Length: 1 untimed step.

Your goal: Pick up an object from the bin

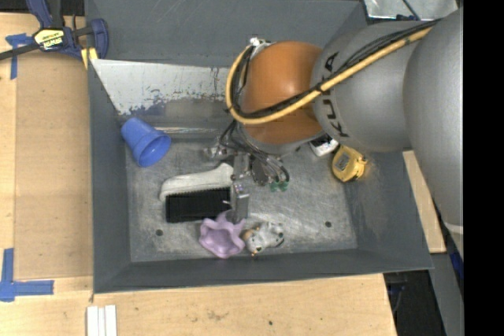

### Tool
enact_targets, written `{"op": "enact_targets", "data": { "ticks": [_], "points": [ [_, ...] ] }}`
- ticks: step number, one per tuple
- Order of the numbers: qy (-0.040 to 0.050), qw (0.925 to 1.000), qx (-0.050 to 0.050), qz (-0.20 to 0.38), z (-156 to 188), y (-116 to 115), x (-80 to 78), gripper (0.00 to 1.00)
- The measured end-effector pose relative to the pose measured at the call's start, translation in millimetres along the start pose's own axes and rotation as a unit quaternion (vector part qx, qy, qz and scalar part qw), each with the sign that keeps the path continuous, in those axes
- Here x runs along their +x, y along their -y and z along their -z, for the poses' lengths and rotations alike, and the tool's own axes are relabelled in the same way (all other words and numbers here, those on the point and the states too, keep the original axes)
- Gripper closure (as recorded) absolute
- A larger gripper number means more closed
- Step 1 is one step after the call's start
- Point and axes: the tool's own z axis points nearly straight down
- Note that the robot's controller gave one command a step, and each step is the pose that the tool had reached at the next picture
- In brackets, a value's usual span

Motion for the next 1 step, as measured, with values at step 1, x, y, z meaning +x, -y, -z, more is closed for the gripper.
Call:
{"op": "enact_targets", "data": {
  "ticks": [1],
  "points": [
    [0.0112, 0.978, 0.001, 0.208, -37.9, -34.6, -8.7, 1.0]
  ]
}}
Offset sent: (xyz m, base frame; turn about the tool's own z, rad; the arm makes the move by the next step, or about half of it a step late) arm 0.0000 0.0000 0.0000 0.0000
